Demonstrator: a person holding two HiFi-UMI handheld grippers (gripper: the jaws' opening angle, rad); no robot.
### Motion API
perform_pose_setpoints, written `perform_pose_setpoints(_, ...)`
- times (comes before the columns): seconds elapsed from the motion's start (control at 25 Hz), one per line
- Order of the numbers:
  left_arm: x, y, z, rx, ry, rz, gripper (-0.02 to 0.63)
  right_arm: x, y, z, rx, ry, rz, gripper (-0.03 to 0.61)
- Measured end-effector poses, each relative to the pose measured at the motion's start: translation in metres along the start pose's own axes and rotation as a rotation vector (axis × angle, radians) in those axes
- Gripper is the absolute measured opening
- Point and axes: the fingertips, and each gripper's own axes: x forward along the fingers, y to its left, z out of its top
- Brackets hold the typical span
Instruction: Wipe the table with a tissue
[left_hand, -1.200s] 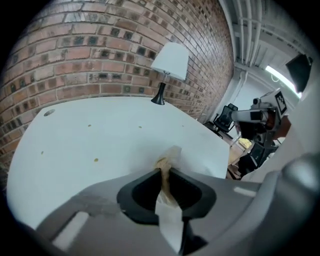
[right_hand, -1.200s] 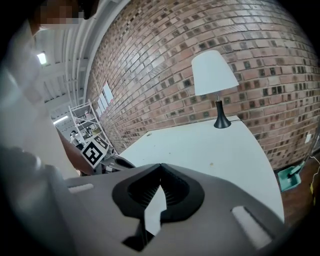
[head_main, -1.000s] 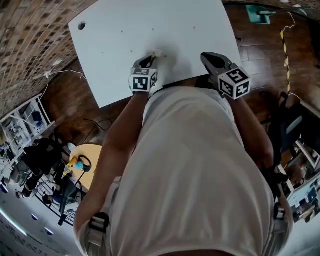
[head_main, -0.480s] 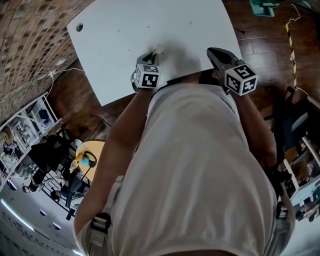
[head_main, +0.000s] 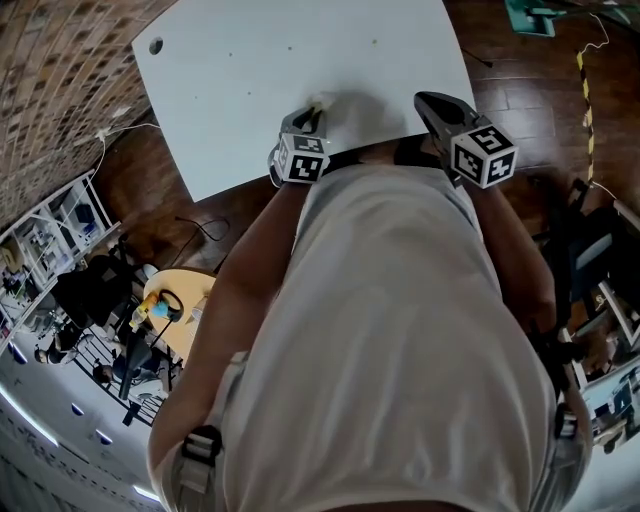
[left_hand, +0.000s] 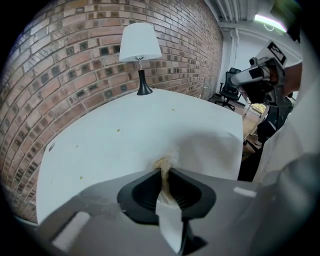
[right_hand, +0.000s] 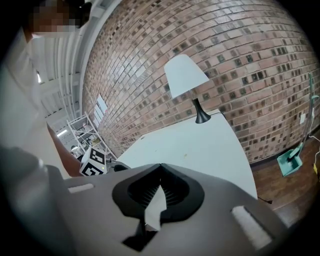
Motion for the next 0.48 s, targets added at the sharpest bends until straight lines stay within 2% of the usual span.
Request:
perform_pose_setpoints(0.32, -0.001, -0.051, 0.002, -0.054, -0.002, -0.025, 0.055, -0.015, -0.015, -0.002, -0.018, 0.027, 0.064, 0.008)
perform_pose_setpoints(0.48, 0.002, -0.091, 0.014, -0.041, -0.011, -0.121, 0.055, -0.019, -0.022, -0.006, -0.036, 0.055, 0.098, 0.008)
